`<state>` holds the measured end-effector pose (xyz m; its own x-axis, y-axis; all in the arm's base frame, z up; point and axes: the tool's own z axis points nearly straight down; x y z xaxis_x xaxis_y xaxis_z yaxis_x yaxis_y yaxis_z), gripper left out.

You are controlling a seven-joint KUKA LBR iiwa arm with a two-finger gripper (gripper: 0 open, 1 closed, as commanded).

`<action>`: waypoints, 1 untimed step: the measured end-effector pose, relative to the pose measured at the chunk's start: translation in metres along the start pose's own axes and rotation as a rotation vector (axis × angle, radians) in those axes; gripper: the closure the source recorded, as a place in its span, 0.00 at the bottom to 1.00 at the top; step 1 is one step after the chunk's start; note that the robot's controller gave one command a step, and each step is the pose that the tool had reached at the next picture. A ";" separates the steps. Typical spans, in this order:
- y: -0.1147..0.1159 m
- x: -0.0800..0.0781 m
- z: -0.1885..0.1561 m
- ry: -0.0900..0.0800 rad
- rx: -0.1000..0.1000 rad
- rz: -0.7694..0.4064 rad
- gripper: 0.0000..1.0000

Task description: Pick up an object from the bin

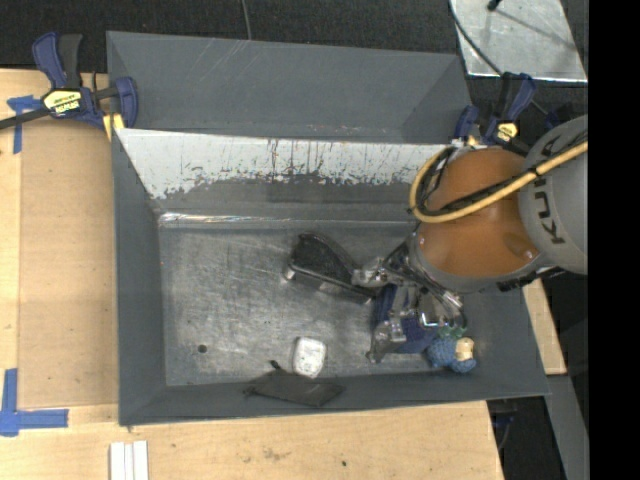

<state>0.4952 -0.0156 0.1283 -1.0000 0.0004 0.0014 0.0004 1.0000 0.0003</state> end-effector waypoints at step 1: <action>0.016 -0.032 0.009 -0.035 -0.001 0.088 0.00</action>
Offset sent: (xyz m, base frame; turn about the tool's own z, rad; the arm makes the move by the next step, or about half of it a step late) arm 0.0538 0.0404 -0.0450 0.1537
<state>0.5268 0.0001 0.1191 -0.9955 0.0886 -0.0333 0.0885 0.9961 0.0022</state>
